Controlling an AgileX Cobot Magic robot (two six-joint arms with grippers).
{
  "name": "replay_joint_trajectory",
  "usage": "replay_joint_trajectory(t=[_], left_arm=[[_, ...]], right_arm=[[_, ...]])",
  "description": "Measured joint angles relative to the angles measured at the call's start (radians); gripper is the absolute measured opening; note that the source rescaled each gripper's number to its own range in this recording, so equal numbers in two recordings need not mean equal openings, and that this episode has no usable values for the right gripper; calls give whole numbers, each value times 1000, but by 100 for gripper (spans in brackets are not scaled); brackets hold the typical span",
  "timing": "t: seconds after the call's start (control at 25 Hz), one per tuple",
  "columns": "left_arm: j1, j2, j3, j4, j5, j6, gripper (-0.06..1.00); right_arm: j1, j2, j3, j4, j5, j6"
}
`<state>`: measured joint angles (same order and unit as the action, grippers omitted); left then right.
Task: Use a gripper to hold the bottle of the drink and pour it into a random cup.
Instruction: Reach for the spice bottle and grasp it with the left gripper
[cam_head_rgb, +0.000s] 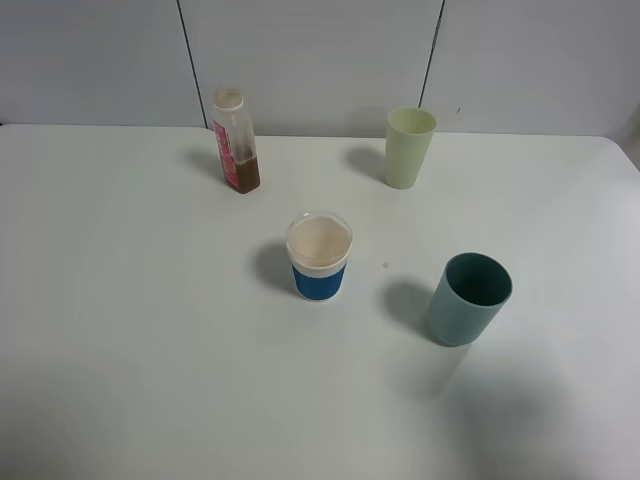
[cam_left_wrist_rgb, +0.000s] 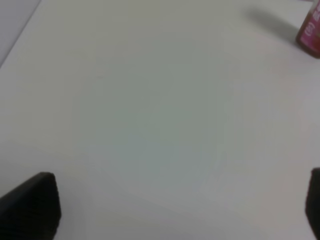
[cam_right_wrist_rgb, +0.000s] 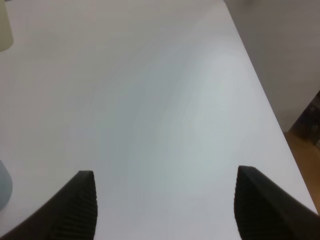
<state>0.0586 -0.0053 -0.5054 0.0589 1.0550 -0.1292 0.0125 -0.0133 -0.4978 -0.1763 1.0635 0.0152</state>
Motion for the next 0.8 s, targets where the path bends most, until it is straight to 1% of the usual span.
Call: replay_joint_trajectory(t=[0.8], left_arm=[[0, 0, 0, 0, 0, 0, 100]], right_arm=[[0, 0, 0, 0, 0, 0]])
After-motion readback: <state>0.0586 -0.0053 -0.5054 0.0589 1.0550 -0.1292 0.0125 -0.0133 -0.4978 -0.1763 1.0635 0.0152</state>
